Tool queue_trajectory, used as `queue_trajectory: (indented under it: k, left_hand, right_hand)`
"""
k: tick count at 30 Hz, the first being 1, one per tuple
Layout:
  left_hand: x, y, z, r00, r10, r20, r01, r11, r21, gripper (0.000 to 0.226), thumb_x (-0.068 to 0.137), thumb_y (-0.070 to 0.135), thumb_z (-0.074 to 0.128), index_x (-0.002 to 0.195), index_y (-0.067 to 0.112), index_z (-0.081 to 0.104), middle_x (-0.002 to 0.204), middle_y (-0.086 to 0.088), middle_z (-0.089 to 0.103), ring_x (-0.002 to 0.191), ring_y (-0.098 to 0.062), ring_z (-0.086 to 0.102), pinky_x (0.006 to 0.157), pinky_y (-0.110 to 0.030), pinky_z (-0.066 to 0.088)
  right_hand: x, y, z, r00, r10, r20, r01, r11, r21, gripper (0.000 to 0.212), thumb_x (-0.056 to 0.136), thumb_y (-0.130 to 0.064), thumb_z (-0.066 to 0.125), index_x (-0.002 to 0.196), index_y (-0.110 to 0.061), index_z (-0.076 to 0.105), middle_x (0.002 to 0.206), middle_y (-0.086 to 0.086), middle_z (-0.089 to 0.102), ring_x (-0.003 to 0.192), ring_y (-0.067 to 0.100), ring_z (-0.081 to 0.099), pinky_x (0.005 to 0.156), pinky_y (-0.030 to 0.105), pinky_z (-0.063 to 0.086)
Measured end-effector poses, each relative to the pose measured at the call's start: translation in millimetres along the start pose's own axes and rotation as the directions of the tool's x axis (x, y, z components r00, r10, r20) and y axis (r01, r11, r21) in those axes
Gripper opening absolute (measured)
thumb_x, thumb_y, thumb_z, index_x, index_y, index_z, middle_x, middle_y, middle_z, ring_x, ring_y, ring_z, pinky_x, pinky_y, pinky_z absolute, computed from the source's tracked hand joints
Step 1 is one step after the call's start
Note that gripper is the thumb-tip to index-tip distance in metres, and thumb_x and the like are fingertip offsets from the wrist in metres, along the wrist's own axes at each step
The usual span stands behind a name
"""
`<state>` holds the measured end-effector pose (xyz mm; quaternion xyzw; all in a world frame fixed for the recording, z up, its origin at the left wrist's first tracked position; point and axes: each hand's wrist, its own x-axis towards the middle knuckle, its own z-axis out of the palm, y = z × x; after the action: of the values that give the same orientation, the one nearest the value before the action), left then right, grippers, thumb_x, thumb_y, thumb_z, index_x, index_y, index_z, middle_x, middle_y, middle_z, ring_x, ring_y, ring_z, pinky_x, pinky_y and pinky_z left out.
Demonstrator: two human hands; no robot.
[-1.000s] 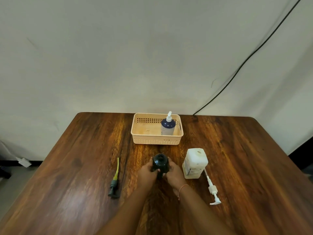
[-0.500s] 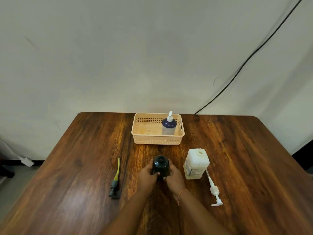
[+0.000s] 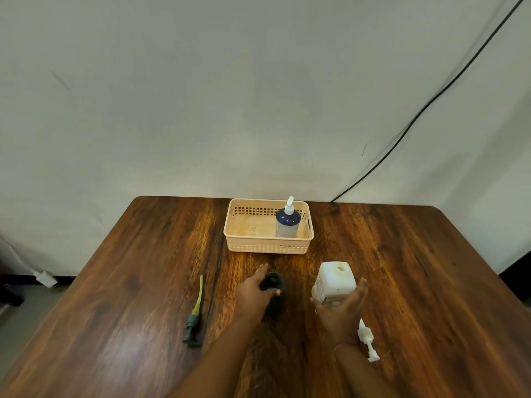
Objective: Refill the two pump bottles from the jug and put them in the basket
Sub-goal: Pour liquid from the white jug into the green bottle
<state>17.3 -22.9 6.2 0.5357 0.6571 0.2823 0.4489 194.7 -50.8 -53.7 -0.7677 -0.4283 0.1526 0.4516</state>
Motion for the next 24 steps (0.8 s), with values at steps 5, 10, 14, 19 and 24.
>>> queue_trajectory:
  k: [5, 10, 14, 19, 24]
  left_hand:
    - [2.7, -0.5, 1.0, 1.0, -0.017, 0.009, 0.016, 1.0, 0.02, 0.062, 0.082, 0.008, 0.067, 0.138, 0.017, 0.043, 0.144, -0.003, 0.045, 0.134, -0.02, 0.039, 0.112, -0.04, 0.036]
    - [6.5, -3.5, -1.4, 0.998, -0.064, 0.002, 0.064, 0.998, -0.013, 0.063, 0.078, 0.008, 0.071, 0.135, 0.015, 0.047, 0.139, -0.004, 0.051, 0.129, -0.022, 0.045, 0.107, -0.038, 0.042]
    - [9.8, -3.0, -1.9, 0.996, -0.092, 0.003, 0.092, 0.995, -0.026, 0.062, 0.075, 0.01, 0.074, 0.133, 0.016, 0.05, 0.138, -0.004, 0.052, 0.129, -0.022, 0.045, 0.104, -0.037, 0.042]
    - [9.3, -3.3, -1.6, 0.996, -0.092, 0.002, 0.092, 0.996, 0.004, 0.061, 0.078, 0.012, 0.072, 0.134, 0.018, 0.049, 0.138, -0.003, 0.052, 0.129, -0.023, 0.046, 0.103, -0.039, 0.045]
    - [11.6, -1.4, -3.8, 0.995, -0.094, 0.032, 0.094, 0.995, 0.02, 0.062, 0.077, 0.012, 0.072, 0.134, 0.017, 0.049, 0.139, -0.002, 0.051, 0.13, -0.022, 0.043, 0.107, -0.039, 0.04]
  right_hand:
    - [-5.2, 2.1, 8.1, 0.988, 0.154, -0.017, -0.147, 0.969, 0.198, 0.092, 0.062, -0.016, 0.085, 0.134, -0.013, 0.029, 0.135, 0.017, 0.049, 0.127, 0.035, 0.046, 0.097, 0.051, 0.047]
    - [-6.7, -3.4, 9.2, 0.984, 0.17, -0.062, -0.155, 0.968, 0.195, 0.075, 0.069, -0.013, 0.08, 0.129, -0.007, 0.037, 0.133, 0.018, 0.052, 0.126, 0.035, 0.048, 0.096, 0.049, 0.048]
    - [-4.6, -7.9, 8.0, 0.99, 0.127, -0.064, -0.12, 0.987, 0.106, 0.066, 0.069, -0.016, 0.08, 0.121, -0.005, 0.039, 0.126, 0.02, 0.054, 0.12, 0.037, 0.052, 0.089, 0.049, 0.053]
    - [-0.6, -19.4, 6.9, 0.997, -0.037, -0.06, 0.035, 0.999, -0.027, 0.068, 0.066, -0.013, 0.082, 0.12, -0.005, 0.041, 0.122, 0.022, 0.051, 0.118, 0.037, 0.051, 0.088, 0.045, 0.051]
    - [2.6, -26.3, 1.2, 0.968, -0.251, 0.019, 0.251, 0.955, -0.16, 0.073, 0.061, -0.013, 0.085, 0.123, -0.001, 0.048, 0.125, 0.023, 0.054, 0.119, 0.037, 0.051, 0.091, 0.051, 0.05]
